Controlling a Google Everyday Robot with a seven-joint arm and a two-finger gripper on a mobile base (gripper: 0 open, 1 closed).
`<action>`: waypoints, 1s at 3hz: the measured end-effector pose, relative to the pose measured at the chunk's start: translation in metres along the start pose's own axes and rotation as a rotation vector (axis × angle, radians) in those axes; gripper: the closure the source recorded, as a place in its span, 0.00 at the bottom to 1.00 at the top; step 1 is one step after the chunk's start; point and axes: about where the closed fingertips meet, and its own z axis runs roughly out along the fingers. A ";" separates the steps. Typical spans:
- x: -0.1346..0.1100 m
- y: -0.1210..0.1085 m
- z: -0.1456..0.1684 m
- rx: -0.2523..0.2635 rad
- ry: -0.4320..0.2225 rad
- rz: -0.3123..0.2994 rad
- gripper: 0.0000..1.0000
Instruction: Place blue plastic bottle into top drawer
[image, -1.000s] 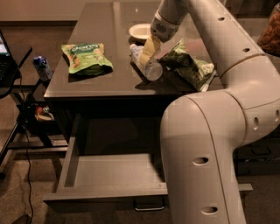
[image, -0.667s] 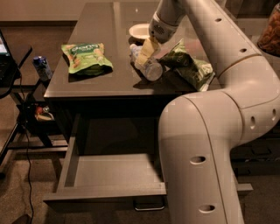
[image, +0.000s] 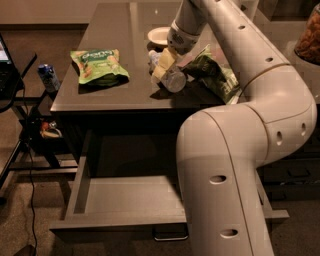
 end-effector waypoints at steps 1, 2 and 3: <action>0.002 -0.003 0.006 -0.001 0.003 0.014 0.00; 0.002 -0.003 0.006 -0.001 0.003 0.014 0.19; 0.002 -0.003 0.006 -0.001 0.003 0.014 0.42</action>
Offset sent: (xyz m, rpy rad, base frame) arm 0.0026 -0.0008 -0.0053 0.0002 0.0063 -0.0103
